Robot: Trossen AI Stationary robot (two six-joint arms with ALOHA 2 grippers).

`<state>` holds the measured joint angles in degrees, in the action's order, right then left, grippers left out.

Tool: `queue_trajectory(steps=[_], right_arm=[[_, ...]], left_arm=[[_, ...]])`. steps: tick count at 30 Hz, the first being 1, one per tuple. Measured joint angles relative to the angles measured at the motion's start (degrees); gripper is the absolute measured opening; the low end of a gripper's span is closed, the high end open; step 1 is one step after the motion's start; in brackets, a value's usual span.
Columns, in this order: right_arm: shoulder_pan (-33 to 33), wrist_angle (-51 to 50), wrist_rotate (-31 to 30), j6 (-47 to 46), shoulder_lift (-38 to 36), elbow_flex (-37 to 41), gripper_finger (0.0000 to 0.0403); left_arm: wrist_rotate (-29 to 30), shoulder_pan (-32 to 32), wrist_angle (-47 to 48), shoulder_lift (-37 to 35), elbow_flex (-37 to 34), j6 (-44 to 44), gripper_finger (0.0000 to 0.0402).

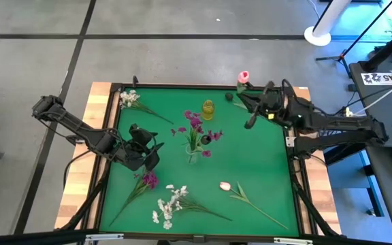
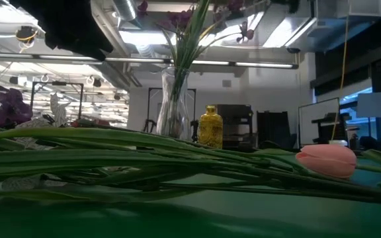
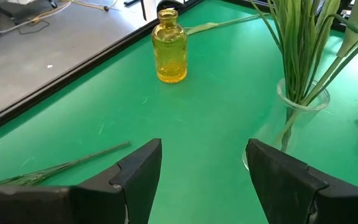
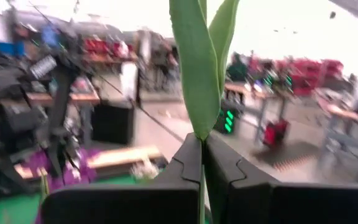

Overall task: Sort flowers into vase by color
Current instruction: Put the top pink flower into the yellow vase

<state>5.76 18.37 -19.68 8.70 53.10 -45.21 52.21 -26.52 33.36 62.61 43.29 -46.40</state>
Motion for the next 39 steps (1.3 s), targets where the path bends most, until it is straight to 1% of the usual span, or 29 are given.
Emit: queue_trajectory(steps=[5,10,12,14,16,19,27,32,36,39], right_arm=[[9.4,9.3,14.3,-0.4,7.1,0.0,0.0001],[19.7,18.8,32.1,-5.5,14.7,0.0,0.0001],[22.3,23.3,36.7,-8.5,17.8,0.0,0.0001],[24.3,27.2,39.6,-10.9,20.4,0.0,0.0001],[25.5,30.0,41.5,-12.6,22.4,0.0,0.0001],[26.3,32.6,42.9,-12.9,24.9,0.0,0.0001],[26.2,33.7,43.3,-12.8,28.4,0.0,0.0001],[26.2,30.1,43.3,-12.3,28.6,0.0,0.0001],[26.2,26.1,43.2,-10.0,28.7,0.0,0.0001],[26.1,24.3,43.0,-9.5,29.8,0.0,0.0001]], left_arm=[[0.3,0.0,-0.3,0.0,0.0,0.4,0.0231],[0.3,0.0,-0.5,0.0,0.0,0.4,0.0231],[0.6,0.0,-0.5,0.0,0.0,0.4,0.0231],[1.2,0.0,-0.5,0.0,0.0,0.4,0.0231],[1.3,0.0,-0.5,0.0,0.0,0.4,0.0231],[1.3,0.0,-0.6,0.0,0.0,0.4,0.0231],[1.3,0.0,-0.8,0.0,0.0,0.4,0.0231],[1.3,0.0,-0.8,0.0,0.0,0.4,0.0231],[1.3,0.0,-0.9,0.0,0.0,0.3,0.0231],[1.3,0.0,-0.9,0.0,0.0,0.3,0.0231]])
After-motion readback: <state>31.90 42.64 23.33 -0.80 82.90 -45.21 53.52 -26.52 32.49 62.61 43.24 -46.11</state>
